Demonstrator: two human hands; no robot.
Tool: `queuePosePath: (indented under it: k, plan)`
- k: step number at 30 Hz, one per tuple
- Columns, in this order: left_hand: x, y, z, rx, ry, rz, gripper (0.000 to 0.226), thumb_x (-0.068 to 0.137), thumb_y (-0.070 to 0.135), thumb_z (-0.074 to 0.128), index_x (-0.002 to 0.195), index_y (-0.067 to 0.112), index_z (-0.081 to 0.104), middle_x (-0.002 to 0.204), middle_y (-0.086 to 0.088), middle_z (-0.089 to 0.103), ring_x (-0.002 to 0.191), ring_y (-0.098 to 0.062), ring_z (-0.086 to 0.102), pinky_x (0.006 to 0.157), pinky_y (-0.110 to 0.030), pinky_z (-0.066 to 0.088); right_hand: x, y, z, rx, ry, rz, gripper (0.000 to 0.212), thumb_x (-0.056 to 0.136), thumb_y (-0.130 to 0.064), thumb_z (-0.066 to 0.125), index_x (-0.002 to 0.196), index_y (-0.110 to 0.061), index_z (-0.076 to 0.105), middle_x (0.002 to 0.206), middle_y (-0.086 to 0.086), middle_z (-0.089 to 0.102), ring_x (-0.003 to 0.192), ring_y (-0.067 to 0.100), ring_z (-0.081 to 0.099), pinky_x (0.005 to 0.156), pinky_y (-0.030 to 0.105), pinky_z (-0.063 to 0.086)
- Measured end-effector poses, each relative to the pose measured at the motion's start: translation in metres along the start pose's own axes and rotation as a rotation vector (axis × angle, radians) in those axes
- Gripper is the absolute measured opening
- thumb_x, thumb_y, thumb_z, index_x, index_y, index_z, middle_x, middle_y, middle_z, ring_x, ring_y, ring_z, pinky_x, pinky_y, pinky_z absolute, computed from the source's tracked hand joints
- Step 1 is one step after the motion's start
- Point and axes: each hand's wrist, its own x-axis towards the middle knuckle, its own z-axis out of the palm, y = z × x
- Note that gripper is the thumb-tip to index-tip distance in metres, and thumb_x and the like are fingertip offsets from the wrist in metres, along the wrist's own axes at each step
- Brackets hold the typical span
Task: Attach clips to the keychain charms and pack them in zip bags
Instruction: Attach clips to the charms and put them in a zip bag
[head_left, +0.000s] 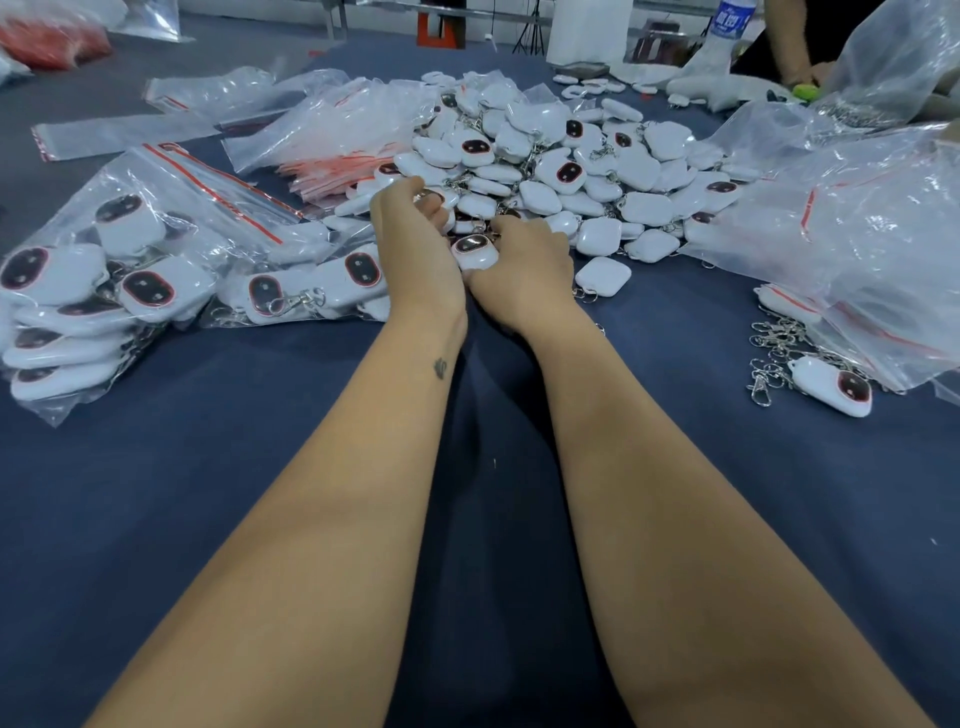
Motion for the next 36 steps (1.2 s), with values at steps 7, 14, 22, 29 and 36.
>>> queuePosePath:
  k: [7, 14, 22, 29, 36]
  plan:
    - [0.001, -0.006, 0.001, 0.103, 0.007, 0.029, 0.017, 0.096, 0.019, 0.042, 0.095, 0.016, 0.059, 0.096, 0.0, 0.06, 0.092, -0.015, 0.056, 0.086, -0.028, 0.044, -0.004, -0.001, -0.006, 0.335, -0.012, -0.013, 0.036, 0.088, -0.027, 0.062, 0.122, -0.021, 0.052, 0.117, 0.005, 0.061, 0.114, 0.027, 0.052, 0.1, 0.04, 0.043]
    - [-0.004, -0.007, 0.002, 0.107, -0.078, 0.173, 0.02, 0.098, 0.012, 0.042, 0.095, 0.018, 0.06, 0.094, 0.001, 0.063, 0.09, -0.013, 0.065, 0.077, -0.025, 0.051, -0.008, -0.01, -0.006, 0.884, 0.104, -0.045, 0.025, 0.085, -0.004, 0.068, 0.106, -0.016, 0.062, 0.09, -0.003, 0.068, 0.083, 0.01, 0.065, 0.078, 0.027, 0.055]
    - [0.007, -0.009, -0.004, 0.061, -0.183, -0.037, 0.032, 0.096, -0.003, 0.037, 0.114, 0.007, 0.062, 0.094, -0.01, 0.064, 0.077, -0.021, 0.062, 0.057, -0.021, 0.047, -0.007, -0.006, -0.003, 1.133, -0.073, -0.043, 0.038, 0.088, 0.012, 0.054, 0.119, -0.009, 0.063, 0.094, 0.009, 0.072, 0.087, 0.017, 0.067, 0.078, 0.03, 0.054]
    - [0.0, -0.003, -0.004, -0.042, -0.248, -0.187, 0.02, 0.095, 0.008, 0.049, 0.084, 0.014, 0.065, 0.062, -0.001, 0.069, 0.059, -0.014, 0.063, 0.062, -0.023, 0.046, -0.002, -0.007, -0.001, 1.081, 0.004, 0.076, 0.044, 0.084, 0.015, 0.045, 0.119, -0.006, 0.061, 0.105, 0.018, 0.071, 0.088, 0.021, 0.067, 0.072, 0.026, 0.053]
    - [0.001, -0.005, -0.006, -0.024, -0.254, -0.181, 0.032, 0.093, 0.001, 0.04, 0.107, 0.014, 0.065, 0.069, 0.001, 0.071, 0.068, -0.013, 0.065, 0.068, -0.024, 0.048, -0.004, -0.007, -0.003, 1.127, 0.003, 0.099, 0.038, 0.082, 0.013, 0.048, 0.108, -0.01, 0.062, 0.089, 0.009, 0.069, 0.076, 0.013, 0.063, 0.06, 0.019, 0.048]
